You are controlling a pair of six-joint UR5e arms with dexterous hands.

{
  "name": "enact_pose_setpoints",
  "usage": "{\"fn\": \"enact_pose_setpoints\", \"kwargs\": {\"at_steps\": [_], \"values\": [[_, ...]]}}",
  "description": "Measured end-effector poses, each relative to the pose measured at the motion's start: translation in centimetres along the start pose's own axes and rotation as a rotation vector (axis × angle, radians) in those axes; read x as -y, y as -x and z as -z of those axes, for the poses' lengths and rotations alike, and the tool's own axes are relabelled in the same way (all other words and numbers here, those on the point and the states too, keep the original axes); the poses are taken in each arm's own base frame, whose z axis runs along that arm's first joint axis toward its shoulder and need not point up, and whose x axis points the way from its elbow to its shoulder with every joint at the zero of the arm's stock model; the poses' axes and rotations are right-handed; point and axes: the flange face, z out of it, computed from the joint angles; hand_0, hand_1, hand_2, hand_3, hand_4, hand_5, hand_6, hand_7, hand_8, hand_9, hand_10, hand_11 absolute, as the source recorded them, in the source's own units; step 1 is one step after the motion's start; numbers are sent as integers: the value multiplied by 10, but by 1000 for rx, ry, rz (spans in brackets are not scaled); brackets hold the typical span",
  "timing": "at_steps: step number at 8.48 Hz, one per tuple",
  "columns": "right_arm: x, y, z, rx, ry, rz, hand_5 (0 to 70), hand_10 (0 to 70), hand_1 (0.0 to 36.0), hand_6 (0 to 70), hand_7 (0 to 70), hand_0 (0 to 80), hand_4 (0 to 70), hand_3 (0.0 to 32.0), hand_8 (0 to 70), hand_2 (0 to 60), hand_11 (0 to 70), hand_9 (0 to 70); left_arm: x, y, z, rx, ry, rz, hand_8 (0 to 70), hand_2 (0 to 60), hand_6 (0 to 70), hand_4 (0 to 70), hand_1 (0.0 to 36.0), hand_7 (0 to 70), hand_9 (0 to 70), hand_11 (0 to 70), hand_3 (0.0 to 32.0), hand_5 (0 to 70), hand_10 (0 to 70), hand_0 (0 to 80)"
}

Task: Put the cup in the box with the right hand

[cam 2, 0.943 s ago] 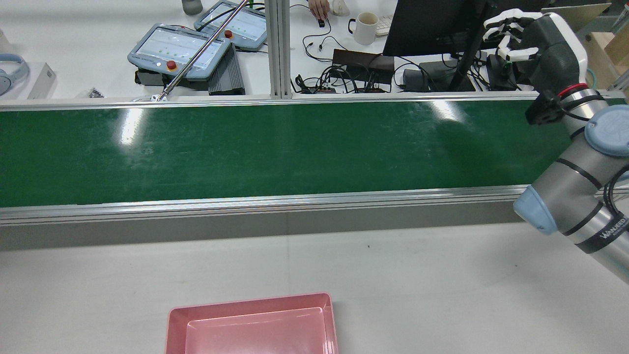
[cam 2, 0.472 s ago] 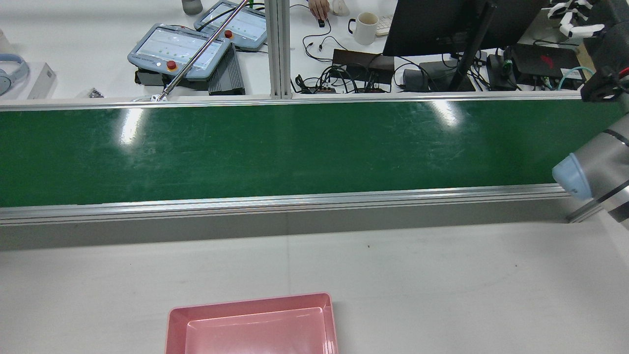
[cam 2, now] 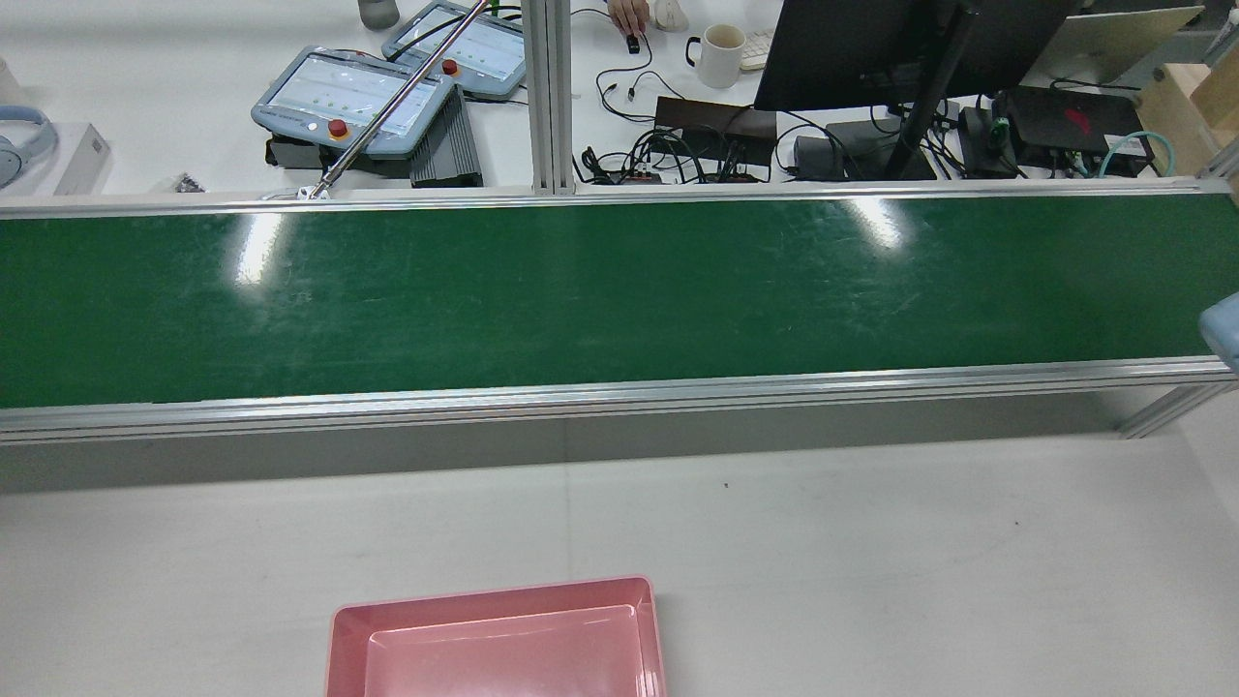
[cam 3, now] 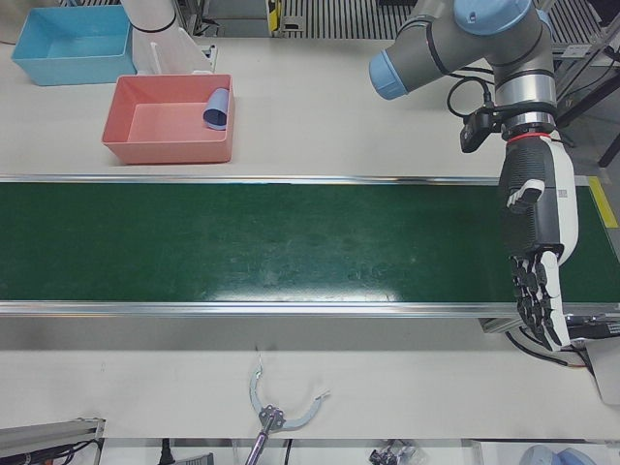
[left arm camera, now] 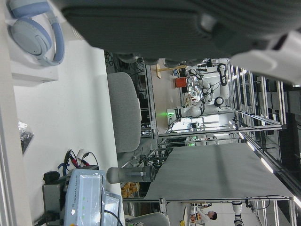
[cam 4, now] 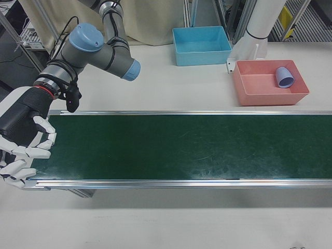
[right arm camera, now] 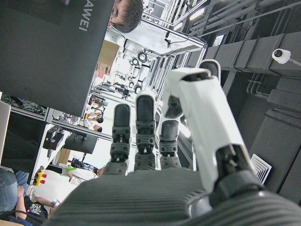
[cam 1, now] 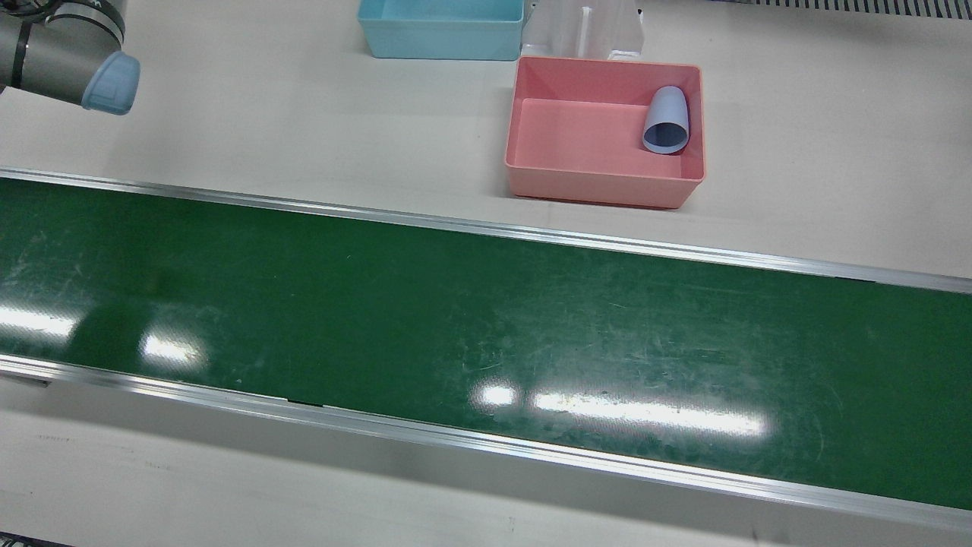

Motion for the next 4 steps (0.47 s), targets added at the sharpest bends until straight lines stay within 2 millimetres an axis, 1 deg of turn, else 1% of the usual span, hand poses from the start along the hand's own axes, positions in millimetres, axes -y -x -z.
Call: {"fn": "enact_pose_setpoints", "kwargs": {"at_steps": [1, 2, 3, 4], "values": [[9, 9, 3, -5, -9, 4, 156, 242, 360, 294, 700, 800, 700, 0, 401, 521, 372, 537, 0, 0, 0, 0, 0, 0, 0, 0, 0, 0, 0, 0, 0, 0, 0, 0, 0, 0], [13, 16, 4, -21, -12, 5, 152, 232, 360, 306, 700, 800, 700, 0, 392, 548, 357, 527, 0, 0, 0, 0, 0, 0, 0, 0, 0, 0, 0, 0, 0, 0, 0, 0, 0, 0], [15, 19, 6, -64, -29, -2, 161, 230, 360, 310, 700, 800, 700, 0, 382, 587, 359, 518, 0, 0, 0, 0, 0, -1, 0, 0, 0, 0, 0, 0, 0, 0, 0, 0, 0, 0], [17, 20, 8, -107, -48, -13, 159, 215, 360, 289, 700, 800, 700, 0, 367, 506, 337, 503, 0, 1, 0, 1, -1, -1, 0, 0, 0, 0, 0, 0, 0, 0, 0, 0, 0, 0]]}}
